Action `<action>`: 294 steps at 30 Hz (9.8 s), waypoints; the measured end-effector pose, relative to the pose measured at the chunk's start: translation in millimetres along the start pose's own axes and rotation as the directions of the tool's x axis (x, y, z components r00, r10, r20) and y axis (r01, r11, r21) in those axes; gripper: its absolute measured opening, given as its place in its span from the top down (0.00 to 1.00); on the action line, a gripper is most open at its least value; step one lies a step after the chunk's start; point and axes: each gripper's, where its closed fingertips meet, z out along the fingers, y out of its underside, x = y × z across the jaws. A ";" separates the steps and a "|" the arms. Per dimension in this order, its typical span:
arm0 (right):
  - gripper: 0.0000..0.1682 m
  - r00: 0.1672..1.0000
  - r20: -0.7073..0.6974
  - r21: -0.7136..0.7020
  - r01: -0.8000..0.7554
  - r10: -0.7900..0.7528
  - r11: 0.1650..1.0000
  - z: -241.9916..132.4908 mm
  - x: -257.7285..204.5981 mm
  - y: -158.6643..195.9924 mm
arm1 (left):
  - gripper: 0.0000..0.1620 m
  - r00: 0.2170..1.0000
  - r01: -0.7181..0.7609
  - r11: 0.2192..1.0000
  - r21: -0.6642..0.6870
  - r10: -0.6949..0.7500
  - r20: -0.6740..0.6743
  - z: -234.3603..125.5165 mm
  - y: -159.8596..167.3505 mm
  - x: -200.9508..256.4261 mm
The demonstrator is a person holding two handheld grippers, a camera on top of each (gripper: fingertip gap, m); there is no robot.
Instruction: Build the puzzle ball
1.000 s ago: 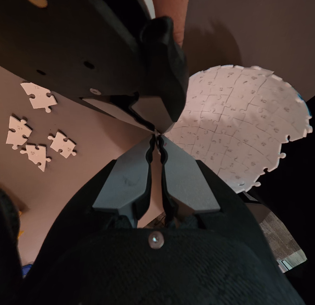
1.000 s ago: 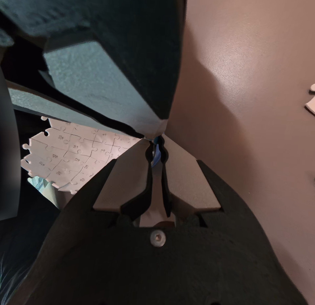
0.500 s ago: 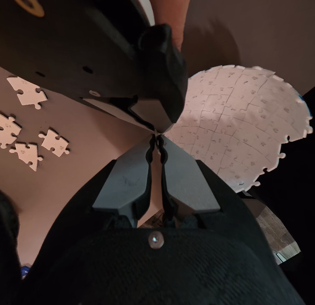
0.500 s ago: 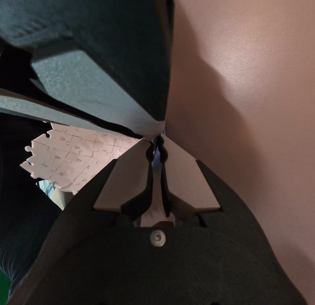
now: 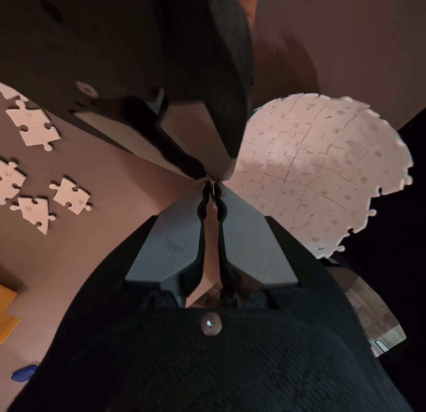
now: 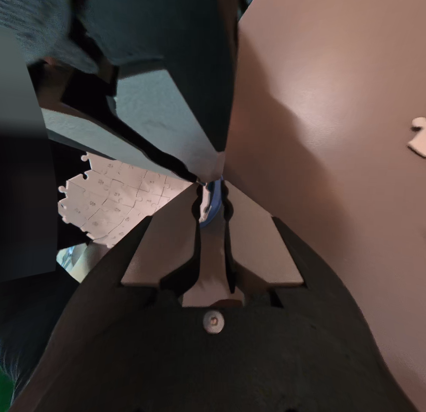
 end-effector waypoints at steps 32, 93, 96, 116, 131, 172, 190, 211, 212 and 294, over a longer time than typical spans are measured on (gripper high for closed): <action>0.82 0.982 -0.120 -0.008 -0.150 0.148 0.989 -13.3 -2.8 26.0 | 0.87 1.000 -0.023 0.988 0.154 0.026 -0.016 -22.8 -3.7 15.3; 0.65 0.200 -0.909 0.393 0.114 0.367 0.912 -106.8 -68.5 117.5 | 0.70 0.998 -0.063 0.435 0.898 0.020 0.060 -98.0 -63.3 -101.3; 0.65 0.181 -0.873 0.484 0.206 0.453 0.850 -103.9 -83.1 132.1 | 0.73 0.998 -0.034 0.370 0.928 0.052 0.016 -86.0 -66.3 -103.9; 0.70 0.223 -0.858 0.502 0.182 0.462 0.845 -86.2 -68.4 161.4 | 0.70 0.996 0.036 0.425 0.905 -0.087 0.001 -68.9 -54.6 -143.5; 0.76 0.274 -0.833 0.533 0.161 0.481 0.831 -84.8 -64.1 161.8 | 0.70 0.989 0.020 0.441 0.897 -0.143 0.048 -66.3 -49.2 -156.1; 0.75 0.425 -0.672 0.734 0.274 0.606 0.622 -103.2 -85.8 148.1 | 0.72 0.992 -0.099 0.433 0.896 -0.029 0.124 -53.1 -53.3 -147.5; 0.76 0.524 -0.577 0.758 0.058 0.626 0.650 -105.4 -82.3 117.8 | 0.72 0.995 -0.084 0.378 0.922 -0.013 0.096 -72.6 -49.9 -139.4; 0.84 0.779 -0.288 -0.151 -0.611 0.557 0.777 -2.8 -16.0 35.4 | 0.72 0.995 -0.085 0.406 0.910 -0.011 0.098 -70.4 -48.5 -139.9; 0.86 0.777 -0.285 -0.162 -0.616 0.561 0.771 -1.2 -15.7 36.0 | 0.72 0.995 -0.088 0.407 0.909 -0.011 0.101 -70.2 -48.5 -139.9; 0.70 0.252 -0.820 0.565 0.214 0.514 0.797 -79.9 -82.4 149.0 | 0.71 0.971 -0.006 0.340 0.940 -0.222 0.087 -91.0 -30.8 -177.5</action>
